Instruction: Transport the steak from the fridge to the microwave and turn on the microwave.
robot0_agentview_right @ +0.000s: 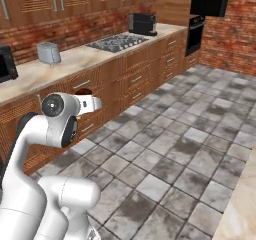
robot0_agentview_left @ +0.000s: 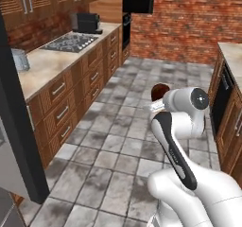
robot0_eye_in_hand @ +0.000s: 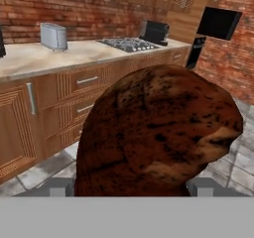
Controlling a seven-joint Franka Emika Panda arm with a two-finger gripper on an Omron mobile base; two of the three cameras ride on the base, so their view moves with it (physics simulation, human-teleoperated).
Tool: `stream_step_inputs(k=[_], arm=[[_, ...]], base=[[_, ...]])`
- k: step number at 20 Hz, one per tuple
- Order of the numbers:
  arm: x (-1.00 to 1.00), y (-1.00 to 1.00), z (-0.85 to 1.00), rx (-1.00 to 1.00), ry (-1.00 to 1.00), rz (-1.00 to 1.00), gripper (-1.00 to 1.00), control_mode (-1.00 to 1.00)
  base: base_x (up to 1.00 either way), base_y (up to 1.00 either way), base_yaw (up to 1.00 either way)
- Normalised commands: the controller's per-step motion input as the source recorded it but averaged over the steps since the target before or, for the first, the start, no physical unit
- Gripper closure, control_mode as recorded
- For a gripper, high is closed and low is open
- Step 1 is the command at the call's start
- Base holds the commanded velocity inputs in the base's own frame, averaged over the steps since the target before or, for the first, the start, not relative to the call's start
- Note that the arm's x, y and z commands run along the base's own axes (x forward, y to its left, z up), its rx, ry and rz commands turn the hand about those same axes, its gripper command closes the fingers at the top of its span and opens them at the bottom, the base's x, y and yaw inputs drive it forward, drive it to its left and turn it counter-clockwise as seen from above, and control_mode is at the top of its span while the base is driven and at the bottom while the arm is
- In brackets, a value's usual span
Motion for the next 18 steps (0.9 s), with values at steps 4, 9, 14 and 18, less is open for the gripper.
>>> stream_step_inputs(k=[4, 9, 14, 18], arm=[[0.00, 0.00, 0.00, 0.00, 0.00, 0.00, 1.00, 1.00], [0.00, 0.00, 0.00, 0.00, 0.00, 0.00, 1.00, 1.00], [0.00, 0.00, 0.00, 0.00, 0.00, 0.00, 1.00, 1.00], [0.00, 0.00, 0.00, 0.00, 0.00, 0.00, 1.00, 1.00]], base=[[0.56, -0.08, -0.22], [0.66, -0.06, -0.22], [0.74, -0.01, -0.21], [0.80, 0.00, -0.19]])
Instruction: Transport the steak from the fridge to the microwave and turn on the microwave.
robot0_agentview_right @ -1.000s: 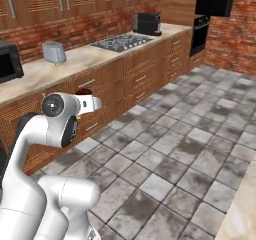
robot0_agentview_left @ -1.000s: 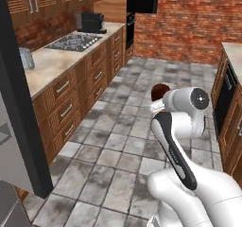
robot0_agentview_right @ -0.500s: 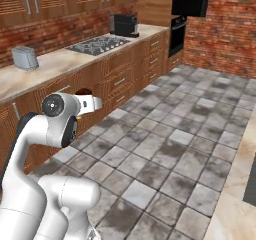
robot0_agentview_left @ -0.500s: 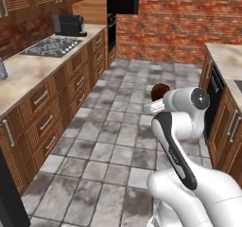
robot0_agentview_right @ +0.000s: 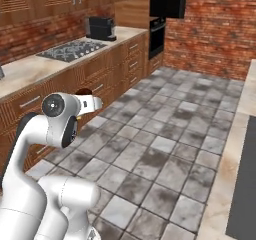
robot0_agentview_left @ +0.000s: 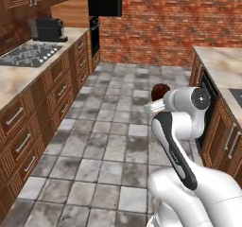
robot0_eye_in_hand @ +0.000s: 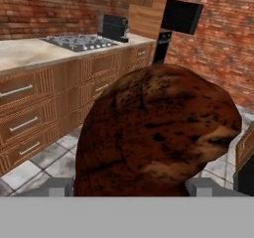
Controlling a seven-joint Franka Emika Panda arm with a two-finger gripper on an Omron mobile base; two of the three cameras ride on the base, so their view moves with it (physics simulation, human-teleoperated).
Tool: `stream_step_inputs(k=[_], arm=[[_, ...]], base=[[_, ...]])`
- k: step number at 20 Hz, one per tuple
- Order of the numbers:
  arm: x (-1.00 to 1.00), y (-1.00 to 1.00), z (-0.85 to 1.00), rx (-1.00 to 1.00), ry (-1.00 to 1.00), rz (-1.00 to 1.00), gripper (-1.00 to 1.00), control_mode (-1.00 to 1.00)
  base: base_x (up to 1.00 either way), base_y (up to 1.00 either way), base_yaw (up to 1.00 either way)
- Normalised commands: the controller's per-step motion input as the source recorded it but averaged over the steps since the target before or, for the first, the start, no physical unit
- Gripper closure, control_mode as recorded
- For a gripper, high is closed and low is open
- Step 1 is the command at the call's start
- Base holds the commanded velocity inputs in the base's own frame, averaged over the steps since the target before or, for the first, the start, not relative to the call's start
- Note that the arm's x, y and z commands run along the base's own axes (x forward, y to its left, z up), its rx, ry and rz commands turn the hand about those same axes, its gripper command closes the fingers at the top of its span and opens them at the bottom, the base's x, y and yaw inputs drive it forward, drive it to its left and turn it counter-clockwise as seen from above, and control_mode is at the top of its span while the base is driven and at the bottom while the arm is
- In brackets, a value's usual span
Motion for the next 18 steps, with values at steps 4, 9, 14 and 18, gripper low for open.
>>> stream_step_inputs(k=[4, 9, 14, 18], arm=[[0.00, 0.00, 0.00, 0.00, 0.00, 0.00, 1.00, 1.00], [0.00, 0.00, 0.00, 0.00, 0.00, 0.00, 1.00, 1.00], [0.00, 0.00, 0.00, 0.00, 0.00, 0.00, 1.00, 1.00], [0.00, 0.00, 0.00, 0.00, 0.00, 0.00, 1.00, 1.00]], base=[[0.81, 0.00, -0.18], [0.84, 0.00, -0.17], [0.87, 0.00, -0.16], [0.91, 0.00, -0.14]])
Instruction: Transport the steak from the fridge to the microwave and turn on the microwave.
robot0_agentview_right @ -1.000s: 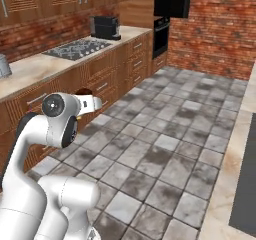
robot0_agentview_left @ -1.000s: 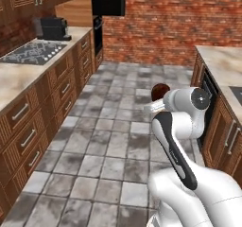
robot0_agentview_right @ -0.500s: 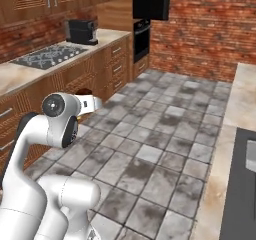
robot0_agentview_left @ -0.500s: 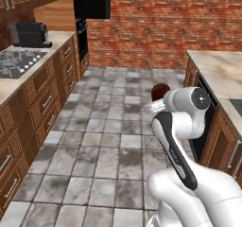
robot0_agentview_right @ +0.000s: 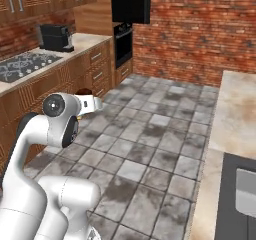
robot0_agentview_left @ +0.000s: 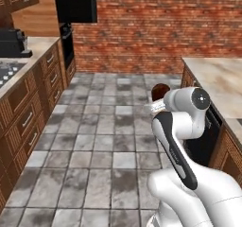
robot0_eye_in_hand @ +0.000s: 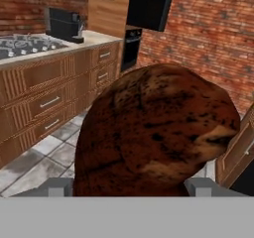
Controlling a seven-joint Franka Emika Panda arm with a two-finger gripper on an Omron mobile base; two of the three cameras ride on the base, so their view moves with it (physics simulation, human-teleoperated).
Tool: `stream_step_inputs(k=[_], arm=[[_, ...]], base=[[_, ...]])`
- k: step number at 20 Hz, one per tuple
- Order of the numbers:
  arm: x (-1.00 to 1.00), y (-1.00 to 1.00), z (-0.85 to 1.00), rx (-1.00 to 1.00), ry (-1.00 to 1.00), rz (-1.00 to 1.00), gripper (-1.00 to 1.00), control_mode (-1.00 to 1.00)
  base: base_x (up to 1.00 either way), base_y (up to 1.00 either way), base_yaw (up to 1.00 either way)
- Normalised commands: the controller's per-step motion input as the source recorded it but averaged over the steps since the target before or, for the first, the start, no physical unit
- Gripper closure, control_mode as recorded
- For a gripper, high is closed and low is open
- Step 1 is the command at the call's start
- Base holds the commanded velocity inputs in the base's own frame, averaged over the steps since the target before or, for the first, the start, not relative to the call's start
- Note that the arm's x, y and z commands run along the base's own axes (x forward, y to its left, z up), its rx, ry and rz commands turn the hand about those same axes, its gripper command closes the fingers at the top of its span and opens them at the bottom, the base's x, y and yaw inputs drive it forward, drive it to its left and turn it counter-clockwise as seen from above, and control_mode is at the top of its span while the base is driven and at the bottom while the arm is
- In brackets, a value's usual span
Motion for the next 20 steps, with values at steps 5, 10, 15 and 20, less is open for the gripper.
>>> stream_step_inputs(k=[5, 10, 15, 20], arm=[[0.00, 0.00, 0.00, 0.00, 0.00, 0.00, 1.00, 1.00], [0.00, 0.00, 0.00, 0.00, 0.00, 0.00, 1.00, 1.00], [0.00, 0.00, 0.00, 0.00, 0.00, 0.00, 1.00, 1.00], [0.00, 0.00, 0.00, 0.00, 0.00, 0.00, 1.00, 1.00]], base=[[0.94, 0.00, -0.12], [0.98, 0.00, -0.11], [0.99, 0.00, -0.10], [1.00, 0.02, -0.10]])
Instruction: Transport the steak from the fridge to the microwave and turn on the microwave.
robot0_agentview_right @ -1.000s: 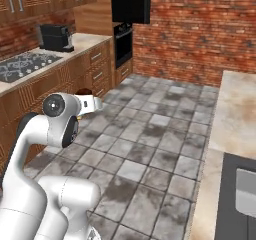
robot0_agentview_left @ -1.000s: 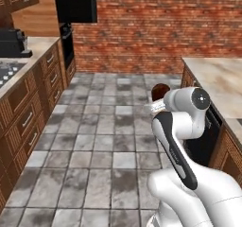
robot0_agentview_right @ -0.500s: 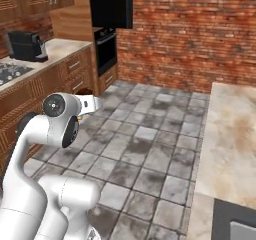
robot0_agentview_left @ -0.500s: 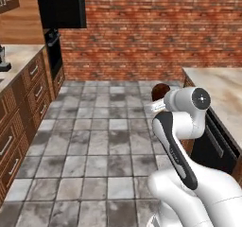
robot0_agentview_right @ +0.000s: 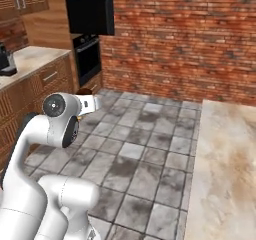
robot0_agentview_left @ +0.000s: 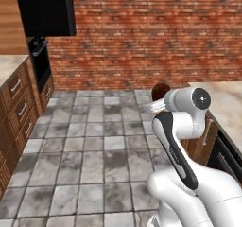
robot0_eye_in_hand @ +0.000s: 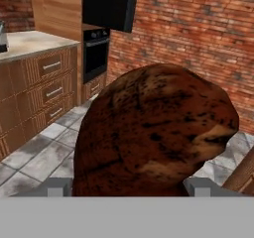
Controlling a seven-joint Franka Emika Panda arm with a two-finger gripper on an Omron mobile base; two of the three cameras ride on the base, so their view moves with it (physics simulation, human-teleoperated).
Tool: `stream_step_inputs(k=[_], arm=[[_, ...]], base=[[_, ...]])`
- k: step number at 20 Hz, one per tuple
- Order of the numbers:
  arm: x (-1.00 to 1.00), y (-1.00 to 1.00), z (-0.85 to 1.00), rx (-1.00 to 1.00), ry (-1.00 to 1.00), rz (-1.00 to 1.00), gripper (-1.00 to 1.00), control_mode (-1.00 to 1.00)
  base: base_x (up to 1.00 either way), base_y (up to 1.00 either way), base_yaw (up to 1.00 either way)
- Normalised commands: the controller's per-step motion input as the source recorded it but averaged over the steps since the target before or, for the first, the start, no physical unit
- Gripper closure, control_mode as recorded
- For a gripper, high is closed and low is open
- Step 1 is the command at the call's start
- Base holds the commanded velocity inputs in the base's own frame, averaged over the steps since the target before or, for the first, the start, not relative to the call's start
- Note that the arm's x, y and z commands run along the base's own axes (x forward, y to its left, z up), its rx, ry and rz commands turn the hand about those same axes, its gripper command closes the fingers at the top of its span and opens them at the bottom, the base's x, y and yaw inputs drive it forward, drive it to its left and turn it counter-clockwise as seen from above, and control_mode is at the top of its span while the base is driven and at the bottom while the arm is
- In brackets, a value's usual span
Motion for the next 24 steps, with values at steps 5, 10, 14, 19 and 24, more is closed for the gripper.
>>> stream_step_inputs(k=[5, 10, 14, 19, 24], arm=[[0.00, 0.00, 0.00, 0.00, 0.00, 0.00, 1.00, 1.00], [0.00, 0.00, 0.00, 0.00, 0.00, 0.00, 1.00, 1.00], [0.00, 0.00, 0.00, 0.00, 0.00, 0.00, 1.00, 1.00], [0.00, 0.00, 0.00, 0.00, 0.00, 0.00, 1.00, 1.00], [0.00, 0.00, 0.00, 0.00, 0.00, 0.00, 1.00, 1.00]], base=[[1.00, 0.01, -0.09], [1.00, 0.00, -0.06], [0.99, 0.00, -0.05], [0.98, 0.00, -0.05], [0.93, 0.00, -0.02]])
